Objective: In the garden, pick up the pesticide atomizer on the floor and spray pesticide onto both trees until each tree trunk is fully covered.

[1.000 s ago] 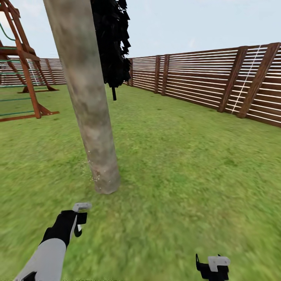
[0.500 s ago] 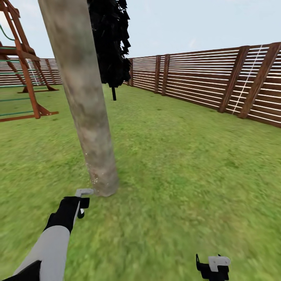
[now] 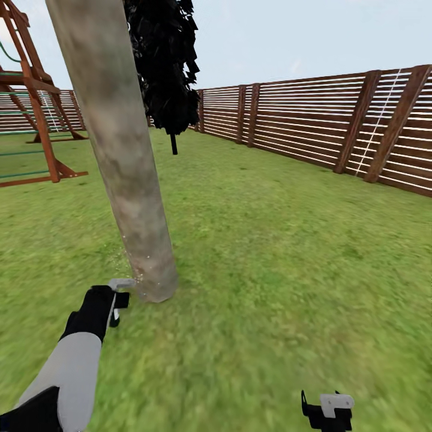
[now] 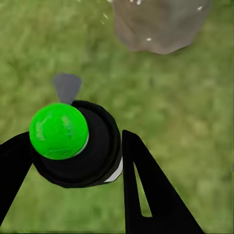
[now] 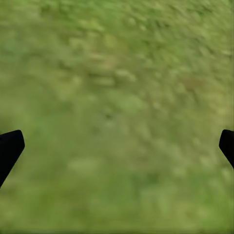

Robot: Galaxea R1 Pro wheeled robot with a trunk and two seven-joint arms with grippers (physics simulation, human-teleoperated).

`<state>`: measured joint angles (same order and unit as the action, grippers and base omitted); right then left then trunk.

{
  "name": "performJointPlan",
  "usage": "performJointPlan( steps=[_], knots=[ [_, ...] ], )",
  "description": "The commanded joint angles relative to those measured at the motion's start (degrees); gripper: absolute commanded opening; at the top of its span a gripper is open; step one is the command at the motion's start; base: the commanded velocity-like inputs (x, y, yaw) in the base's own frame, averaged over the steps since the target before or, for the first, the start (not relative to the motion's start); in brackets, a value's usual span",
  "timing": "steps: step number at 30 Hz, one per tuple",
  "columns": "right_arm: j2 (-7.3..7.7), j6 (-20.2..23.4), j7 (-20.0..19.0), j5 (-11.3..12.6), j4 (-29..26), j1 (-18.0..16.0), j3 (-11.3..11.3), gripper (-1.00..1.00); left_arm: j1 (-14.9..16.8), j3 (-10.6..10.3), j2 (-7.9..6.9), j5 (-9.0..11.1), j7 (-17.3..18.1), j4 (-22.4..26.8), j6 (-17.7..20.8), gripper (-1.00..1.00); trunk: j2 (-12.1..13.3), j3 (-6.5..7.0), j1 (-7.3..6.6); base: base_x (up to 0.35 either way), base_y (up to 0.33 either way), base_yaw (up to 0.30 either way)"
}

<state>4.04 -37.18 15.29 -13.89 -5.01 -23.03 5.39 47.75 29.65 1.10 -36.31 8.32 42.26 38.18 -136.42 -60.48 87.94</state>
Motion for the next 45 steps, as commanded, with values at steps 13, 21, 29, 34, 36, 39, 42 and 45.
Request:
performJointPlan(
  steps=[13,21,29,34,36,39,42,45],
  knots=[
    [0.0,0.0,0.0,0.0,0.0,0.0,-0.02,1.0,0.68,-4.78,1.0,0.23,0.79,6.58,1.1,-1.0,0.0,0.0,0.0,0.179,0.025,0.0],
    [0.0,0.01,0.0,0.0,0.0,0.0,-0.03,1.0,1.61,-7.17,-2.55,-0.09,15.8,9.84,8.5,-1.0,0.0,0.0,0.0,0.002,0.0,0.0],
    [0.0,0.0,0.0,0.0,0.0,0.0,-0.03,1.0,1.3,-15.49,-2.83,0.09,16.11,12.06,14.97,-1.0,0.0,0.0,0.0,0.0,0.0,0.0],
    [-0.08,0.0,0.0,0.0,0.0,0.0,-0.03,1.0,0.84,-14.52,-3.53,0.07,16.11,15.72,16.37,-1.0,0.0,0.0,0.0,0.033,-0.087,0.104],
    [-0.08,0.0,0.0,0.0,0.0,0.0,-0.03,1.0,0.79,-14.41,-3.53,0.09,16.11,15.8,16.39,-1.0,0.0,0.0,0.0,0.096,-0.238,0.263],
    [-0.09,0.0,0.0,0.0,0.0,0.0,-0.03,1.0,0.75,-14.37,-3.48,0.02,16.06,15.83,16.34,-1.0,0.0,0.0,0.0,0.054,-0.261,0.195],
    [-0.03,0.0,0.0,0.0,0.0,0.0,-0.03,1.0,0.74,-14.31,-3.53,0.02,16.03,15.84,16.32,-1.0,0.0,0.0,0.0,0.008,-0.27,0.037],
    [0.08,0.0,0.04,0.0,0.0,0.0,-0.01,1.0,0.65,-14.29,-3.53,-0.03,16.0,15.84,16.31,-1.0,0.0,0.0,0.0,0.001,-0.271,0.005]
  ],
)
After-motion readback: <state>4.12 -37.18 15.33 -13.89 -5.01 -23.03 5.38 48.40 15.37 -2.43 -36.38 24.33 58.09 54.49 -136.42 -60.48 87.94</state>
